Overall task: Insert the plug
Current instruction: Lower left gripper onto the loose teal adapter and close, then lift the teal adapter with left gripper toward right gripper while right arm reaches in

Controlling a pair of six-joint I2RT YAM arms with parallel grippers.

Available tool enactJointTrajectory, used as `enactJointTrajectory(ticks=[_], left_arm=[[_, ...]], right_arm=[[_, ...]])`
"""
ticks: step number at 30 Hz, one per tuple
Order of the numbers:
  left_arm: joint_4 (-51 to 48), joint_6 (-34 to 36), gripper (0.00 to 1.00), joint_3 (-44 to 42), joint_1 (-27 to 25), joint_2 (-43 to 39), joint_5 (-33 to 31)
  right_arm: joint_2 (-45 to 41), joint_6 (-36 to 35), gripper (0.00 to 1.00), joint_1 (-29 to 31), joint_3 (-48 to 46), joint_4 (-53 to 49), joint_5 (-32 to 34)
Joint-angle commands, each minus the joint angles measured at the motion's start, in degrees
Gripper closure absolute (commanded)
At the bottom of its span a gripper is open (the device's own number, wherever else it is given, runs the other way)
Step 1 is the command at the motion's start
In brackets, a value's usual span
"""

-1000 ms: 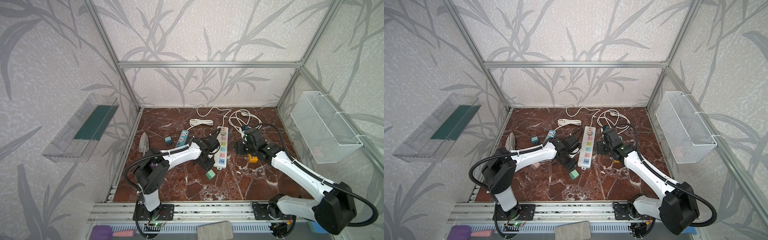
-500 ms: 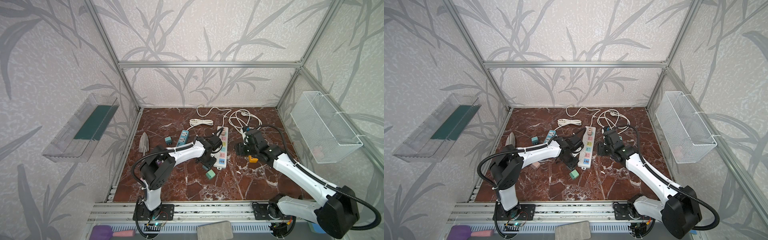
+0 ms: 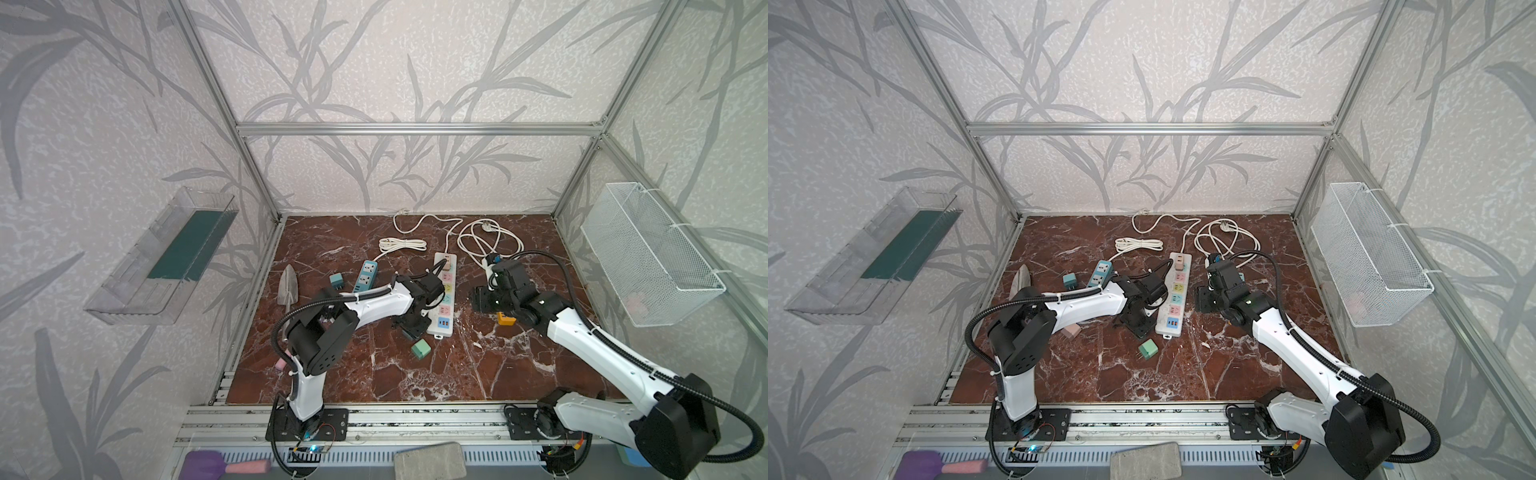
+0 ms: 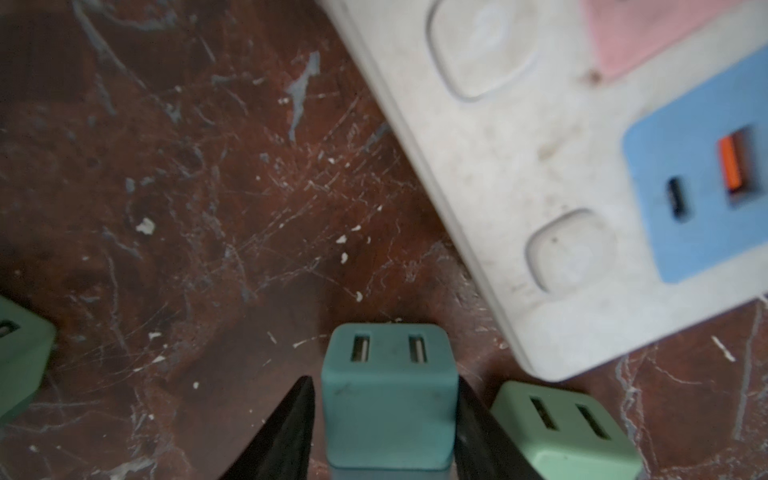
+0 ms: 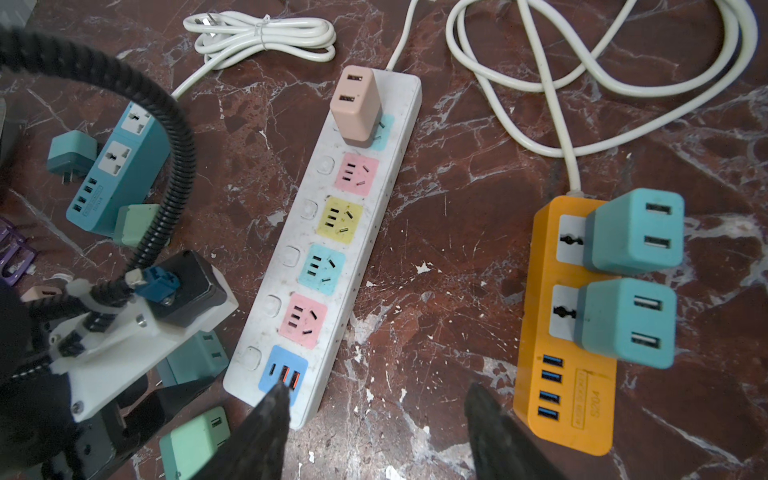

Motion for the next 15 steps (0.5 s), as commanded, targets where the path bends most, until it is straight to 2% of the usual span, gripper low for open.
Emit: enactJointTrajectory(ticks=[1,3,5,15], left_arm=[[-1.2,-2.1,0.51,0.7,1.8,-0.5,-2.1],[-0.2,-3.4,0.57,0.1,3.6,-1.3,-1.3],[0.3,-4.1,0.57,-0.2,5.0,-1.8,-0.1],[-1.8,-5.0,0.39,-0.2,5.6,-3.5,2.0]], right_arm=[[-1.3,0.2,0.33,-0.2,-0.7,0.5,-0.3],[-1.6,0.3,0.33,-0.2,-0.7,0.4,-0.2],[-1.8,0.3,0.33,-0.2,-0.7,0.2,-0.4],[-3.3,-0.6,0.32,-0.2,-0.1,-1.4,1.4]])
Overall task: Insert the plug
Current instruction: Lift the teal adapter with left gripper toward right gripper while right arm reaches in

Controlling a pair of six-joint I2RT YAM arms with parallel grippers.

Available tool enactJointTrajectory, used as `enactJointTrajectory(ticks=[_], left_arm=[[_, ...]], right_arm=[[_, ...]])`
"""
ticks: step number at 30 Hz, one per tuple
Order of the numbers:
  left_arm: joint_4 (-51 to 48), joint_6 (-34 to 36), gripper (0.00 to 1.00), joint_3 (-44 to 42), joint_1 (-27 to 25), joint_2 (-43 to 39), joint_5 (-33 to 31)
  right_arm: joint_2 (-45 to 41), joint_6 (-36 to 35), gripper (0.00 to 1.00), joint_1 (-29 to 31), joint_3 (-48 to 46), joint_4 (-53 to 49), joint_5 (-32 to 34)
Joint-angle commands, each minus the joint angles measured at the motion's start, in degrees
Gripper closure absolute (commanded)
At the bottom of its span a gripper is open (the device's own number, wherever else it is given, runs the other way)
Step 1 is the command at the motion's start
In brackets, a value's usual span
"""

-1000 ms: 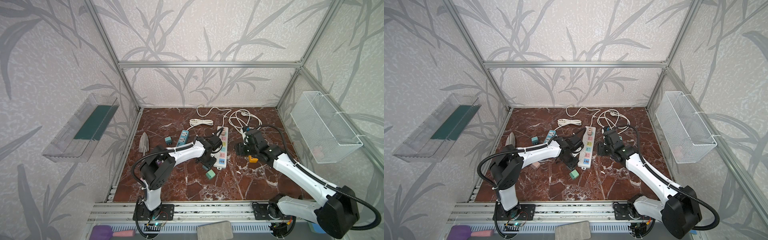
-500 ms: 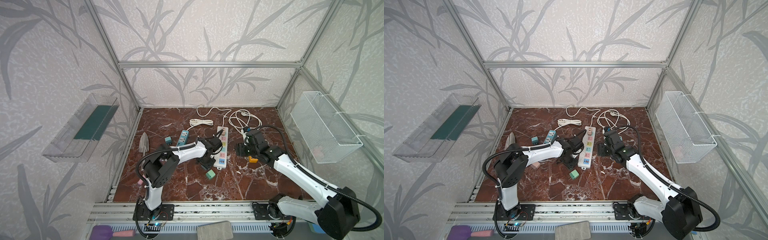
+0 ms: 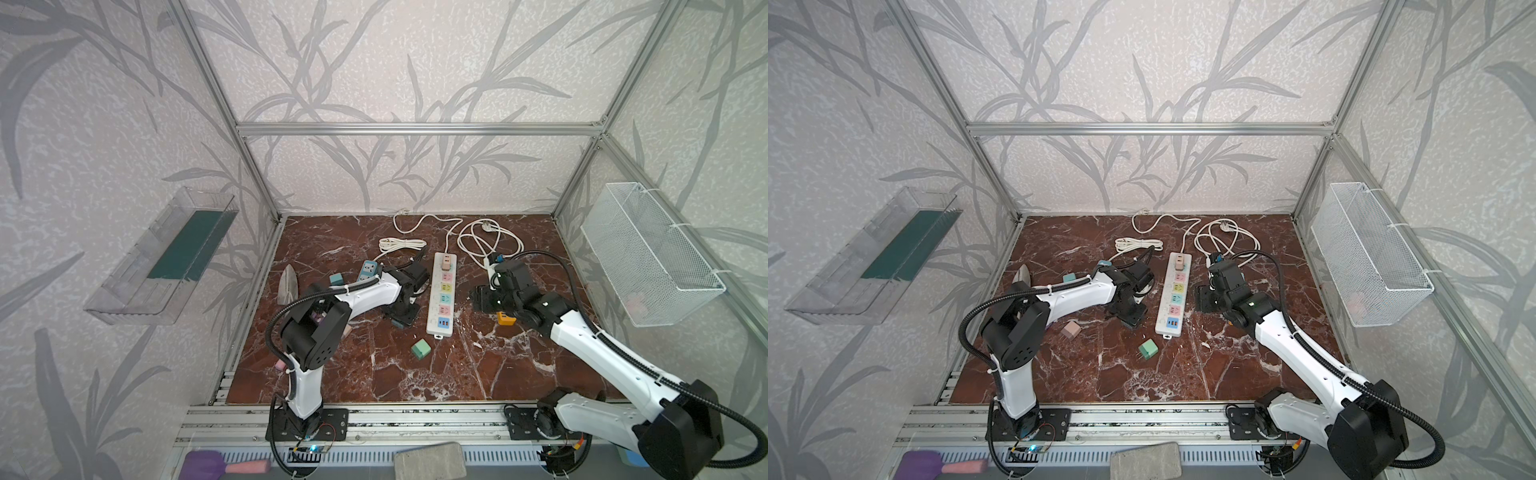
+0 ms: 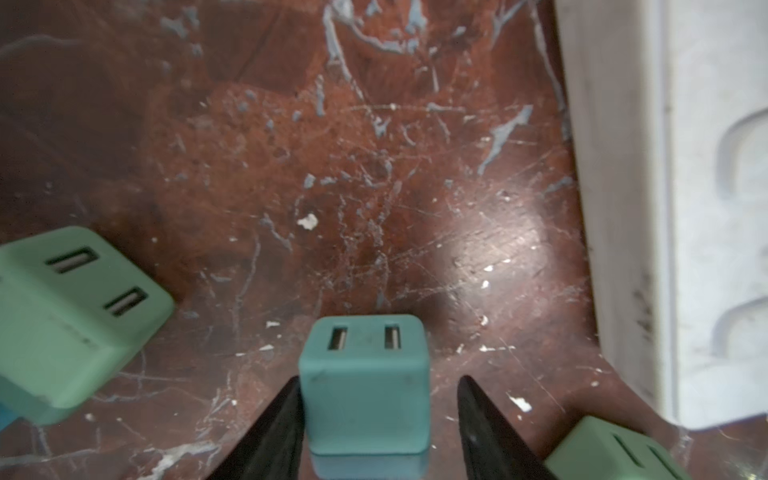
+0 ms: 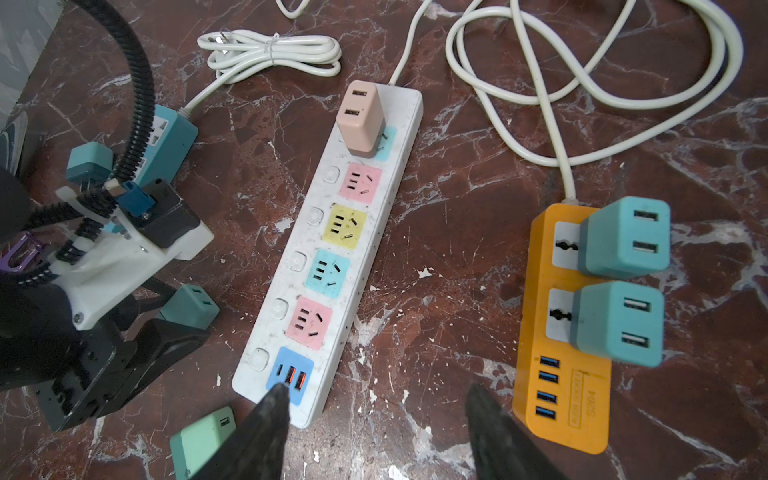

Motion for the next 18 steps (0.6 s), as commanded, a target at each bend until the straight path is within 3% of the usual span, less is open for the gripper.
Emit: enactJointTrajectory(ticks=[1,18], left_arm=[[-2.4,-0.7,0.38,-0.2,-0.3,-3.0,0.6],[-3.3,1.3,0.51,0.5,-0.3,1.1,-0.3]], right_arm=[[-1.5,-0.7,0.32,-0.2,0.1,-1.4,0.9],[-3.5,0.5,0.32,-0.2,-1.0,-1.4,0.2]])
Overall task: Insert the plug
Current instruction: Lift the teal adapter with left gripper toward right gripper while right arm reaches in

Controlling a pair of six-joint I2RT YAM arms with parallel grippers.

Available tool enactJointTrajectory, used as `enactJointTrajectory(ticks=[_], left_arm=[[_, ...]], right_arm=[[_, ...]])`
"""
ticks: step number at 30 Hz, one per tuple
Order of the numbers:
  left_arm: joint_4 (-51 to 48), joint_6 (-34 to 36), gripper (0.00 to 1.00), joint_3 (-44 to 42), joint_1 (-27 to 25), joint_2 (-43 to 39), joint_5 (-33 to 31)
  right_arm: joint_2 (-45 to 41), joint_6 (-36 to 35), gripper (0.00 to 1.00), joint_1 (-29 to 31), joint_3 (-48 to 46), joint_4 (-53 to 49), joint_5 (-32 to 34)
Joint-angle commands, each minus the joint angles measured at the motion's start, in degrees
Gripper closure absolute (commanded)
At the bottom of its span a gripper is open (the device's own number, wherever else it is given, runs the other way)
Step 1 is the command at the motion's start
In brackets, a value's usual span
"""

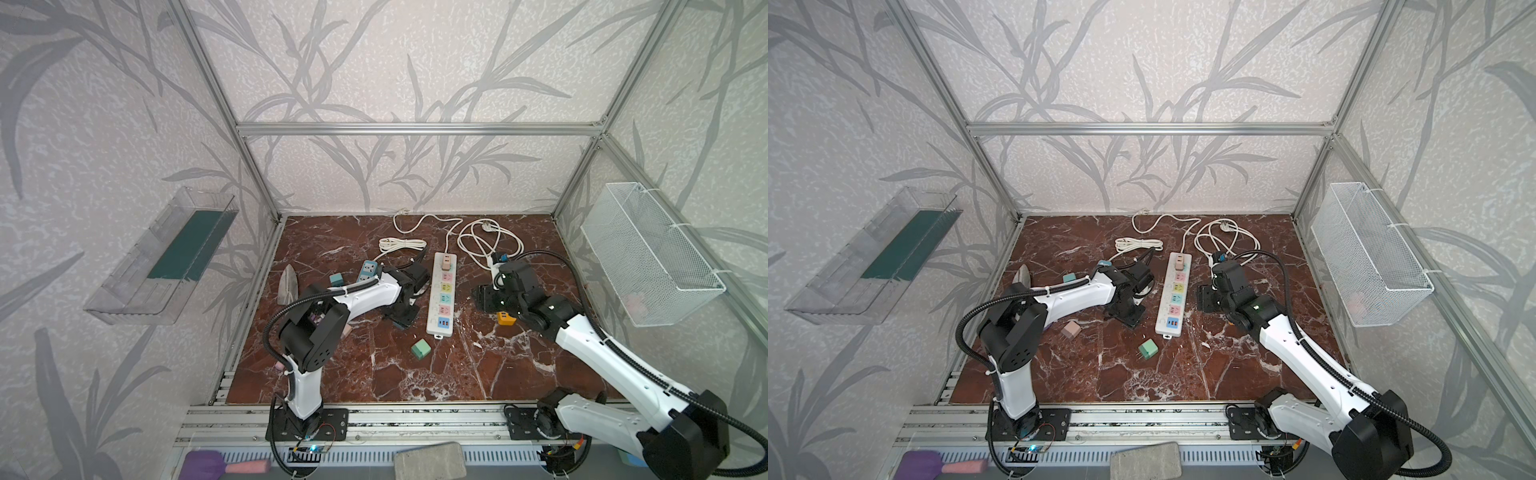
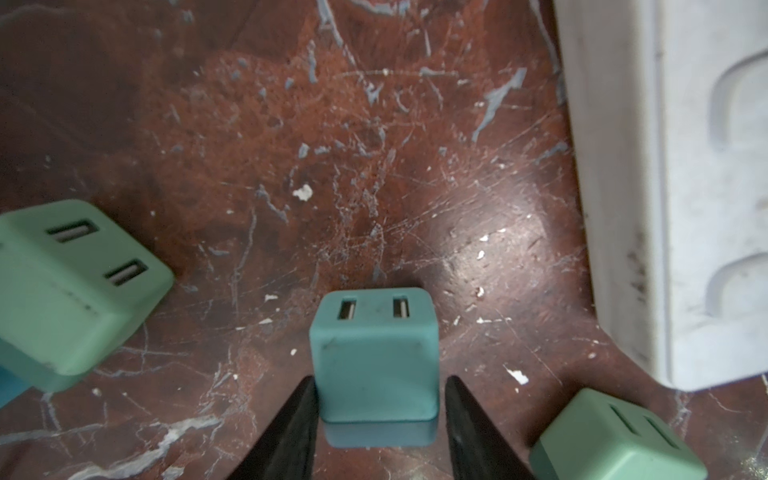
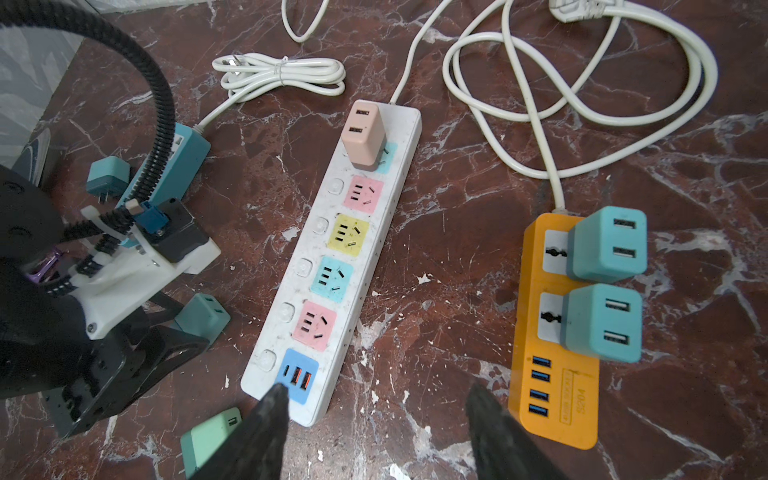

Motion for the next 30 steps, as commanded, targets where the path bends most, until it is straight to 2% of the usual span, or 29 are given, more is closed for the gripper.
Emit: enactJointTrajectory(ticks=[1,6,8,10,14,17,19,20,24,25,28,29,30], left_arm=[[-1.3,0.8,0.51,0.6,-0.1,1.7,0.5],[-1.0,0.7,0.51,0.3,-0.1,2.1,0.0],[-1.0,1.0,0.57,0.2,-0.2,2.2,0.1],[-0.9,0.9,0.68,0.5,-0.1,2.3,0.4],[0.3,0.6,0.81,0.6,-0.1,0.1,1.2],[2.7,0.7,0.86,0.3,-0.6,-5.2,1.5],[6.6,1.3,0.97,-0.4,-1.0,-10.6,0.0],[9.2,2.0,1.00,-1.0,-1.4,-12.9,-0.7],[29.1,9.9,1.00,-9.9,-3.0,-23.3,0.6],[37.1,12.0,1.00,-14.5,-3.3,-25.6,1.7],[59.8,17.1,1.00,-26.7,-3.6,-29.5,3.6],[64.6,17.8,1.00,-29.2,-3.7,-30.1,3.9],[67.8,18.2,1.00,-31.5,-3.7,-30.9,4.5]], right_arm=[[-1.0,0.5,0.32,-0.2,-0.8,-1.2,-0.1],[-1.4,0.6,0.32,-0.1,-0.9,-1.3,0.1],[-1.4,0.8,0.32,-0.1,-0.9,-1.2,0.1],[-1.3,1.3,0.35,-0.2,-1.0,-1.1,-0.1],[-1.7,2.1,0.35,-0.2,-1.3,-1.1,-0.9],[-2.4,2.0,0.37,-0.2,-0.8,-1.8,-1.1],[-2.7,1.6,0.45,-0.2,0.0,-2.2,-2.1],[-2.7,1.4,0.51,-0.2,0.5,-2.4,-2.7],[-2.4,2.1,0.96,-0.1,2.7,-2.5,-6.0],[-2.3,2.4,1.00,-0.2,3.2,-2.3,-7.4],[-1.6,3.3,1.00,-0.1,4.7,-1.5,-12.1],[-1.3,3.5,0.99,0.0,5.0,-1.1,-13.8],[-0.8,3.7,0.89,0.0,5.0,0.1,-16.5]])
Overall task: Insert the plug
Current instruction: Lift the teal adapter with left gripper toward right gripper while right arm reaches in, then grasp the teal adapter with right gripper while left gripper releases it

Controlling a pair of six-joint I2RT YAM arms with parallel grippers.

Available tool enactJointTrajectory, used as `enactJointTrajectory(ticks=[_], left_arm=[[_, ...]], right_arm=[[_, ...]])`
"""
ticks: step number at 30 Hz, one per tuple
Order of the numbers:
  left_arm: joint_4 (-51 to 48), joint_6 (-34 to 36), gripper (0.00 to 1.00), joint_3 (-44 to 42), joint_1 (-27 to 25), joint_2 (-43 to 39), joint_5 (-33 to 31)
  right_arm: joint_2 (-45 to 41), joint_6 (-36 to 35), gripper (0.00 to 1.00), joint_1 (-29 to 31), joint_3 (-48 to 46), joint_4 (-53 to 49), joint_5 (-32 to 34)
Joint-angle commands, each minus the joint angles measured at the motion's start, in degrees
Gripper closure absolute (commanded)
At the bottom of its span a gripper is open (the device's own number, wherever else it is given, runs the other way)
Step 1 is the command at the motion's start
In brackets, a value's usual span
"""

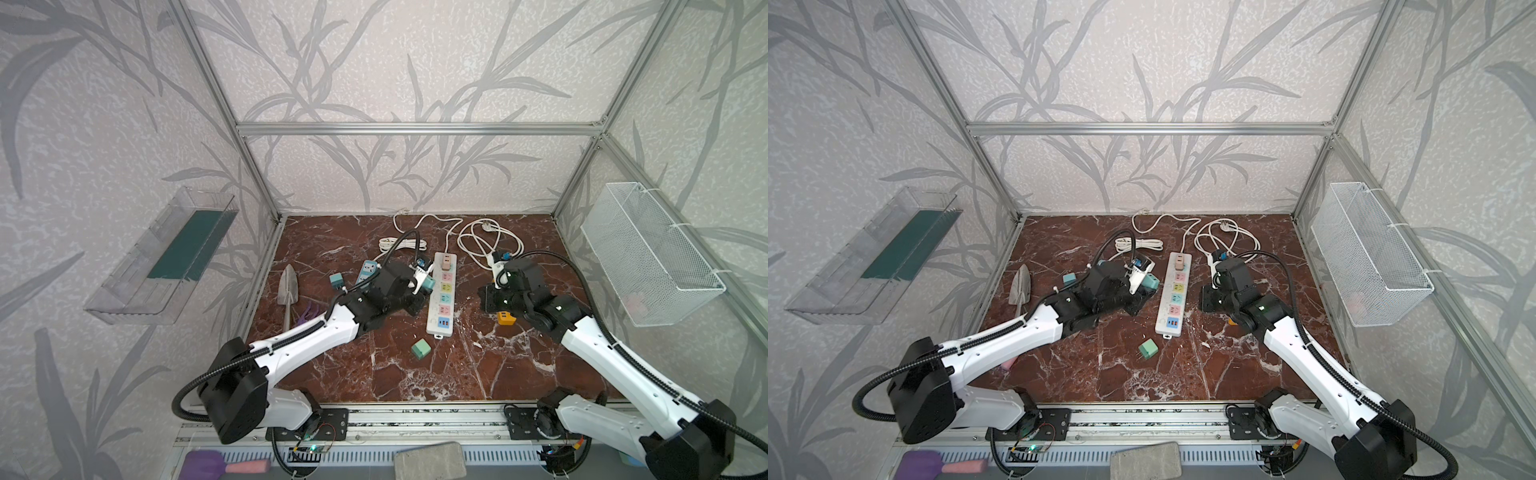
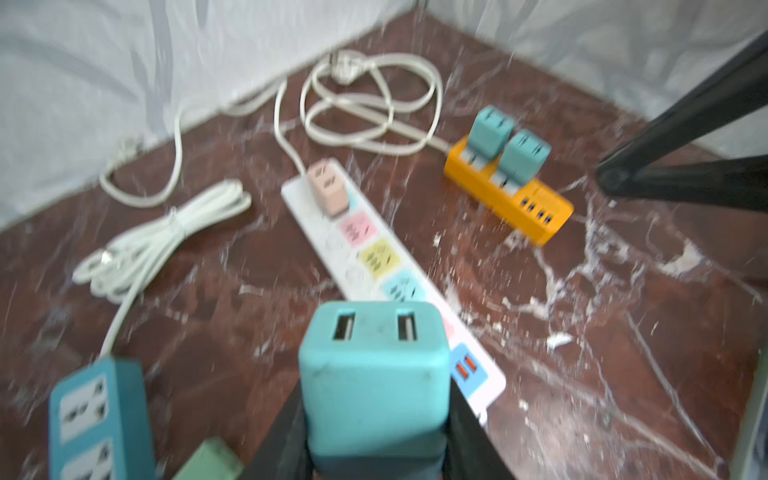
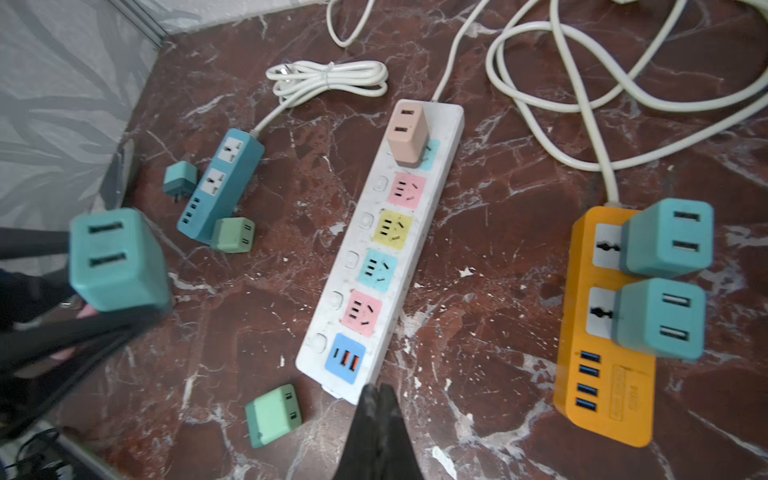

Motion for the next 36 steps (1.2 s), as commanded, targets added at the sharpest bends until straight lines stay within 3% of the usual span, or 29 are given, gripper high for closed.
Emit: enactJointTrajectory(ticks=[1,4,8,13,21,32,35,36], left_arm=[[20.4,6.3,1.00,-7.8,0.1,-0.1,2.9],[21.2,8.1,1.00,-9.9,-1.1,-1.1,3.0],[19.9,10.6,1.00,-9.7,-2.6,-1.9,4.8],[17.5,11.6,1.00,-8.8,-3.8,-0.9,5.6],[18.9,11.5,1.00,-9.5,-4.2,-1.2,4.7],[19.1,11.5,1.00,-9.5,-4.2,-1.4,4.1],[19.1,11.5,1.00,-9.4,-4.2,-1.6,4.1],[19.1,11.4,1.00,-9.4,-4.2,-1.6,4.2]], right_arm=[[1.4,1.4,0.77,0.5,1.6,3.5,-9.6],[3.3,2.2,0.59,2.9,1.9,6.3,-13.7],[6.0,3.2,0.50,5.4,2.7,10.4,-19.1],[8.3,4.2,0.49,7.3,2.8,14.3,-22.7],[10.8,3.8,0.56,7.8,3.5,12.4,-19.0],[11.6,0.5,0.49,8.0,4.3,6.5,-13.0],[11.7,0.5,0.54,7.9,4.3,6.9,-13.9],[11.9,0.9,0.60,8.0,4.1,7.5,-14.5]])
